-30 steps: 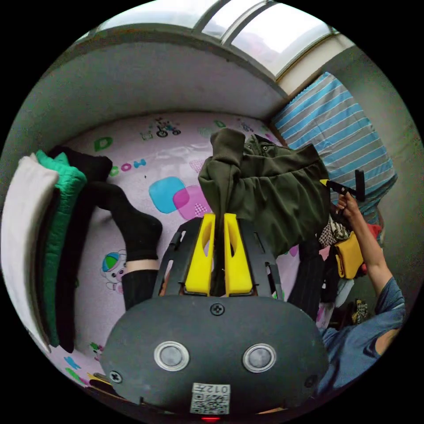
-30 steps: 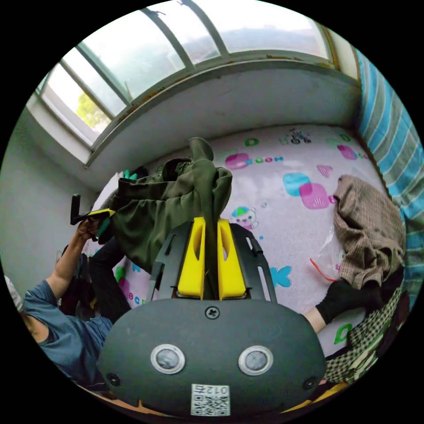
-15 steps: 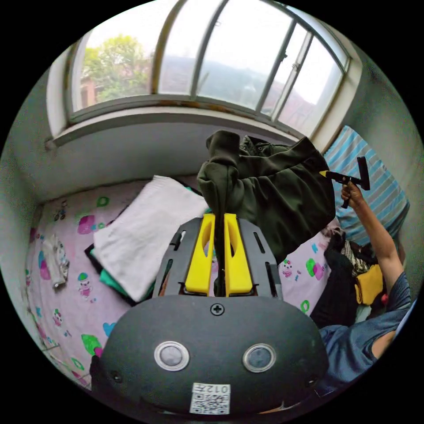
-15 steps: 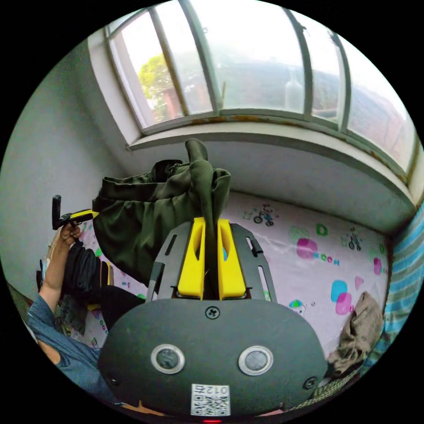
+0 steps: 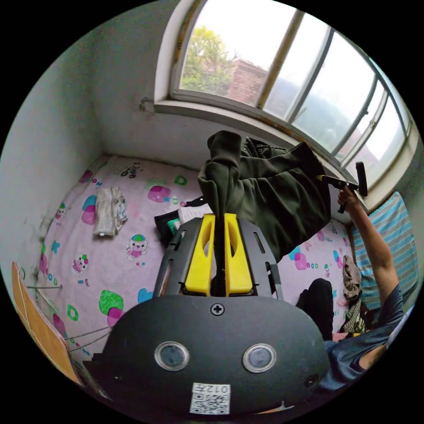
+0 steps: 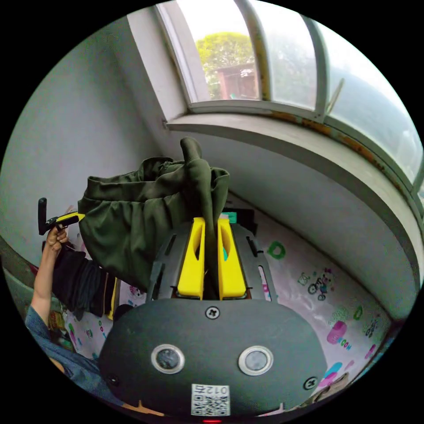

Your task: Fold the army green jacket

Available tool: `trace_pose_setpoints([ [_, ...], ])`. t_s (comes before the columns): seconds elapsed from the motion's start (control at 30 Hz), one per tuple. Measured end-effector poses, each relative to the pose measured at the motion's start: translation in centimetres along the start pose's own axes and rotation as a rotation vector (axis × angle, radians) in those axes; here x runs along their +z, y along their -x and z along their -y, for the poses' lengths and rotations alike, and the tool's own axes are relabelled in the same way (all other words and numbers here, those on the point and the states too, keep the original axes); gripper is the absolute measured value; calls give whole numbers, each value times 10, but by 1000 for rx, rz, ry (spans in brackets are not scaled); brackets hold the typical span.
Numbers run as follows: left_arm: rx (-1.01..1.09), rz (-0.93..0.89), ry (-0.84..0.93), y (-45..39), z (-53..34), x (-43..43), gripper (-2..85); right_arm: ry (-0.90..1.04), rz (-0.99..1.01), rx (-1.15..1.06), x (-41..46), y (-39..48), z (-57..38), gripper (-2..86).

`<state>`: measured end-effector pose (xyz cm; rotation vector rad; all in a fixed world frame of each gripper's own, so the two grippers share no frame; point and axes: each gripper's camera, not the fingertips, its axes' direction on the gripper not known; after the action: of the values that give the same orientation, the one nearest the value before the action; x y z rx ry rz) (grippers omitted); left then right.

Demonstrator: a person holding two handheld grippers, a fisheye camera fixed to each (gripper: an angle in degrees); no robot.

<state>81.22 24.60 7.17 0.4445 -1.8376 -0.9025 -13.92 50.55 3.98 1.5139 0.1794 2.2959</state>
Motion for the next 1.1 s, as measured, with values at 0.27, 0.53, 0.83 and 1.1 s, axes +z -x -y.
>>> trace_pose_setpoints([
  [0.27, -117, 95, 101, 35, 7, 10, 26, 178, 108, -74, 74, -1, 99, 48],
  [0.53, -152, 94, 183, 53, 28, 36, 28, 283, 140, -86, 86, -28, 145, 50],
  [0.83, -215, 132, 281, 81, 37, 126, 31, 316, 175, -44, 115, -82, 167, 51],
  [1.1, -301, 65, 279, 87, 14, 171, 41, 352, 236, 84, 129, -120, 180, 71],
])
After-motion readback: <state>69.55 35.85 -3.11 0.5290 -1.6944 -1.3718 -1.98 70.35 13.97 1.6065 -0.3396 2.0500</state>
